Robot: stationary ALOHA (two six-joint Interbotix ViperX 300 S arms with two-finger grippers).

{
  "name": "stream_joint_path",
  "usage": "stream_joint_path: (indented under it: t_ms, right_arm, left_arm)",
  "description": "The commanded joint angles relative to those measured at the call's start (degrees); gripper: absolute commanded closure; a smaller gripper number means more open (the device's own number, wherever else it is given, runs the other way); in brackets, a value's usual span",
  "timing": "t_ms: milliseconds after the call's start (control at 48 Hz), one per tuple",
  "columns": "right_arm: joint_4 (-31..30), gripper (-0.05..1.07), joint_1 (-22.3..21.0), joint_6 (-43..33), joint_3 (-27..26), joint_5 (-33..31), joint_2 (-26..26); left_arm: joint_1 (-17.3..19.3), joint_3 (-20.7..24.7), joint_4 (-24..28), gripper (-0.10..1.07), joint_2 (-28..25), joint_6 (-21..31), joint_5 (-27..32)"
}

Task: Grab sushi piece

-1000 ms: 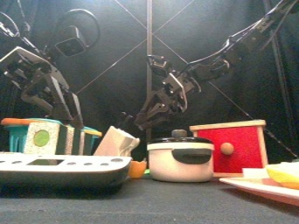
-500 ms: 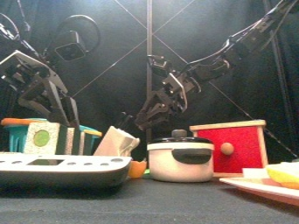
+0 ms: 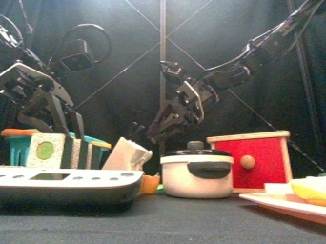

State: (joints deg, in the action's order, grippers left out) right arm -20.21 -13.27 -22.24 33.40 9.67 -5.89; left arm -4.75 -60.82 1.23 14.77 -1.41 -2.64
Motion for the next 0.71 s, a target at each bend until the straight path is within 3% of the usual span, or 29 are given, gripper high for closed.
stream_joint_path:
  t_ms: [0,396,688]
  right_arm:
    - [0.0,0.19,-0.3,-0.1,-1.4,0.4,1.1]
    - [-0.1,0.19,-0.3,-0.1,-1.4,0.4,1.0]
    - [0.0,0.19,-0.3,-0.1,-1.5,0.4,1.0]
  left_arm:
    - [-0.1,1.7,-0.1,0.13,-0.2,-0.1,-1.2]
    - [-0.1,2.5,0.6,0.14,-2.4,-0.2,-1.4]
    - [0.1,2.7,1.1,0.29,-2.7,-0.2,-1.4]
